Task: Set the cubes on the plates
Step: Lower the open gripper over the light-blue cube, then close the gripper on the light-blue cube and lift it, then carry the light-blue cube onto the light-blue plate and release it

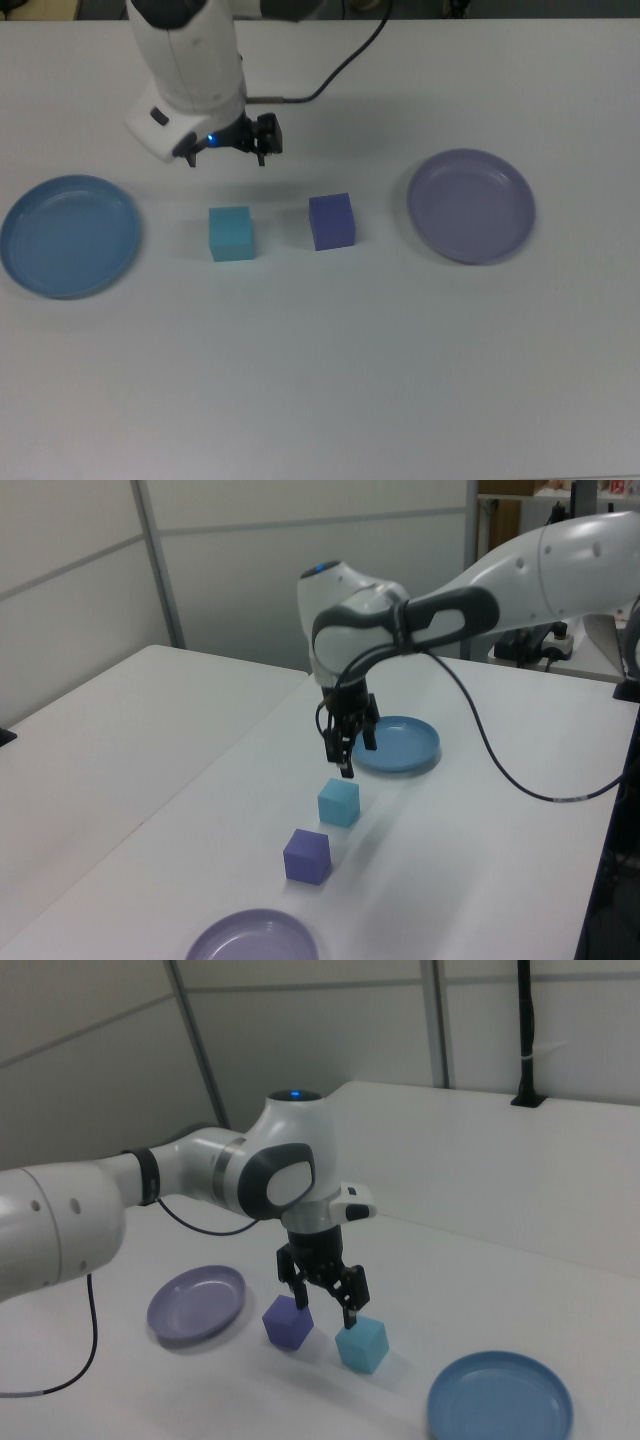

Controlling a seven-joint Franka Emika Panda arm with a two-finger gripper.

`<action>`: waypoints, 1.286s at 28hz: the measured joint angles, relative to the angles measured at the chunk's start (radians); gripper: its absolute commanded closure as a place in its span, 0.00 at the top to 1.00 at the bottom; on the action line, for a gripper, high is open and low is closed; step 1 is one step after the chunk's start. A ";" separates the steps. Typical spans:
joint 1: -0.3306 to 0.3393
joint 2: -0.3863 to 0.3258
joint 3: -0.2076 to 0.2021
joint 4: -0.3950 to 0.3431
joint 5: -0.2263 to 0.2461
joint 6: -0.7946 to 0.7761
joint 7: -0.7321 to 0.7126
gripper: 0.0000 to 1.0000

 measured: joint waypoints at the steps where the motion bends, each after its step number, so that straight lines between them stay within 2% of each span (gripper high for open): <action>1: 0.004 0.010 0.000 0.000 -0.011 0.006 0.000 1.00; 3: 0.012 0.030 0.001 0.000 -0.031 0.025 0.000 1.00; 7: 0.016 0.054 0.001 -0.001 -0.044 0.050 0.000 1.00; 32: 0.010 0.162 -0.007 -0.002 -0.045 0.180 0.056 1.00; 33: 0.010 0.164 -0.007 -0.002 -0.045 0.184 0.061 0.99; 36: 0.010 0.168 -0.007 -0.002 -0.045 0.188 0.077 0.80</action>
